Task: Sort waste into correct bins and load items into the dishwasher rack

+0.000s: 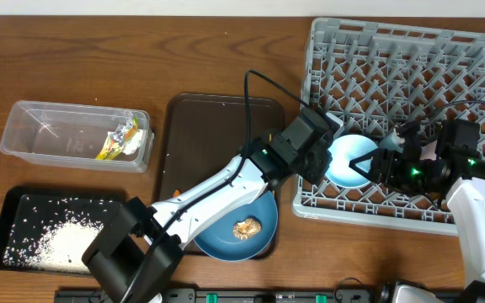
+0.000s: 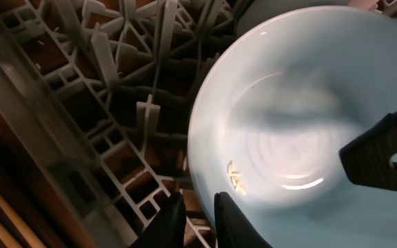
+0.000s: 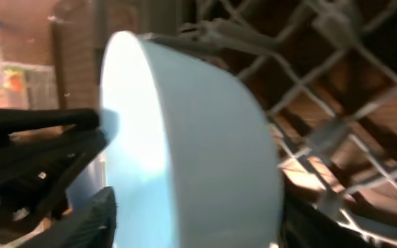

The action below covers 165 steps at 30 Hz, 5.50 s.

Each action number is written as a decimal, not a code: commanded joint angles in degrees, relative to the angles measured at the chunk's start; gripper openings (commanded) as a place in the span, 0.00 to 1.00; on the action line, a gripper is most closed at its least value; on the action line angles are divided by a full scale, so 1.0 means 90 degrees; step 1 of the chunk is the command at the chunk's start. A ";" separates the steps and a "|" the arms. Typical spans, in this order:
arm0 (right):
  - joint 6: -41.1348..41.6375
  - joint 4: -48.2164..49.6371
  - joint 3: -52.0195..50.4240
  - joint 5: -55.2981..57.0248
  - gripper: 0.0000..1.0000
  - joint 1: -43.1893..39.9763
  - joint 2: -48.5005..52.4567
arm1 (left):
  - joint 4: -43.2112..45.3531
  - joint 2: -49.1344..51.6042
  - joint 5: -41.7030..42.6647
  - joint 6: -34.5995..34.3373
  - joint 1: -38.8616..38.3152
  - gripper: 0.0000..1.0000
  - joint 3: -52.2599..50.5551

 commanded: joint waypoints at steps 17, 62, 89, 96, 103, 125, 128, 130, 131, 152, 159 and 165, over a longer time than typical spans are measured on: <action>-0.0153 0.0233 0.0053 -0.0294 0.43 0.0039 -0.0194 | 0.0056 0.0080 -0.0087 0.0131 0.0019 0.29 0.0075; 0.1265 -0.1022 0.1511 0.4068 0.47 0.2144 -0.1083 | -0.1409 -0.1889 0.0109 0.0321 0.1702 0.45 0.0073; 0.1022 -0.0899 0.1511 0.1472 0.74 0.0799 0.0160 | -0.0826 -0.0491 0.0209 0.0228 0.0532 0.55 0.0073; 0.0940 -0.0894 0.1511 0.1564 0.75 0.0687 0.0160 | -0.0447 -0.0308 0.0391 -0.0724 0.0520 0.55 0.0073; 0.0969 -0.0840 0.1511 0.1571 0.72 0.0685 0.0160 | 0.0041 -0.0274 0.0491 -0.1620 0.0520 0.55 0.0073; 0.1132 -0.0634 0.1515 0.1542 0.73 0.0228 0.0158 | 0.0381 0.0270 0.1132 -0.2220 0.0522 0.15 0.0075; 0.1005 -0.0668 0.1515 0.1542 0.74 0.0231 0.0158 | 0.0313 0.0097 0.0874 -0.2157 0.0522 0.16 0.0075; 0.0877 -0.0787 0.1513 0.1513 0.70 0.0243 0.0160 | 0.0267 -0.0022 0.0748 -0.2018 0.0522 0.16 0.0075; 0.0726 -0.0848 0.1513 0.1457 0.68 0.0270 0.0160 | 0.0270 -0.0066 0.0748 -0.1957 0.0522 0.16 0.0075; -0.1508 -0.0821 0.1440 -0.1513 0.79 0.0488 0.0160 | 0.0418 -0.0923 0.1282 -0.1919 0.0899 0.06 0.0075; -0.1537 -0.0277 0.1443 -0.2557 0.72 0.0534 0.0160 | 0.0437 -0.1285 0.1285 -0.1921 0.0899 0.06 0.0075; -0.1532 -0.0138 0.1443 -0.2873 0.43 0.0566 0.0160 | 0.0437 -0.1285 0.1256 -0.1919 0.0899 0.06 0.0075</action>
